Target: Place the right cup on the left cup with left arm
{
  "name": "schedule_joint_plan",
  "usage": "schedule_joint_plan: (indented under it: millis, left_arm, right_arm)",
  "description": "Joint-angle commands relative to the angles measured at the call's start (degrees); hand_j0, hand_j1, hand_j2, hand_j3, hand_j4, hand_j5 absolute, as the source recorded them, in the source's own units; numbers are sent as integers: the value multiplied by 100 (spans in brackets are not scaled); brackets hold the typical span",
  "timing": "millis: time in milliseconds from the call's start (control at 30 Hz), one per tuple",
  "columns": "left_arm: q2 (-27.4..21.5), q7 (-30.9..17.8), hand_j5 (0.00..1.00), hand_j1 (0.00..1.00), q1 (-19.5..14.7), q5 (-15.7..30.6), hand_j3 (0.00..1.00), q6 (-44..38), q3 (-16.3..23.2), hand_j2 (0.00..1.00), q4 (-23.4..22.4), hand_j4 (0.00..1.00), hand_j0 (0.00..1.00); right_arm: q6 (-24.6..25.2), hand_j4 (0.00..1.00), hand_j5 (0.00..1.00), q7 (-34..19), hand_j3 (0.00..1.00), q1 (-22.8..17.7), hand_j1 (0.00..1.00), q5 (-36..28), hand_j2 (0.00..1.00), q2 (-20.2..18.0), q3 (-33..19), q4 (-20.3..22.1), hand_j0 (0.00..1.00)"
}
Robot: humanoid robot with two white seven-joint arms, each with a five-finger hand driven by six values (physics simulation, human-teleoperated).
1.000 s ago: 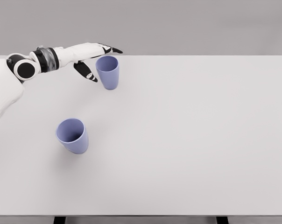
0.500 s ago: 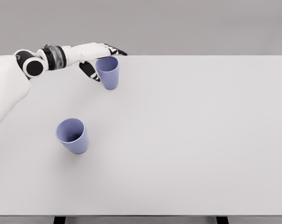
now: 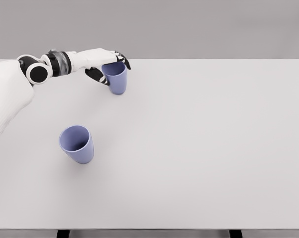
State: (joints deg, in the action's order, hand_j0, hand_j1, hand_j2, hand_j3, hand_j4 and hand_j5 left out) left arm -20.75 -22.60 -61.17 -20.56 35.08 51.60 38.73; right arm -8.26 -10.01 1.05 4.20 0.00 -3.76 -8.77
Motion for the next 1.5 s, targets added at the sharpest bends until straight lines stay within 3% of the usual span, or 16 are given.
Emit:
schedule_joint_plan:
  millis: [0,300,767,867,1100,1467]
  left_arm:
    - [1,1,55,55,9,17,55,-8,-1,55,-6,55,55]
    - [-87,10,52,52,44,105,52,-8,-97,52,214,52,52]
    - [-1625,-17,50,50,281,1195,50,-8,-1,50,2402,50,50]
    - [-2196,-17,50,50,325,1581,50,-8,-1,50,3123,50,50]
    - [-2820,-8,50,50,422,1915,50,-8,-10,50,3826,50,50]
    - [-4384,1,50,50,694,2750,50,-8,-1,50,5443,50,50]
  right_arm:
    - [-1,100,100,-1,100,0,100,2,100,0,7,-2,100]
    - [-1,100,100,-1,100,0,100,2,100,0,-2,-2,100]
    - [-1,100,100,-1,100,0,100,2,100,0,-2,-2,100]
    - [-1,100,100,-1,100,0,100,2,100,0,-2,7,100]
    - [-1,100,100,-1,100,0,100,2,100,0,-2,-2,100]
    - [-1,100,100,-1,100,0,100,2,100,0,-2,-2,100]
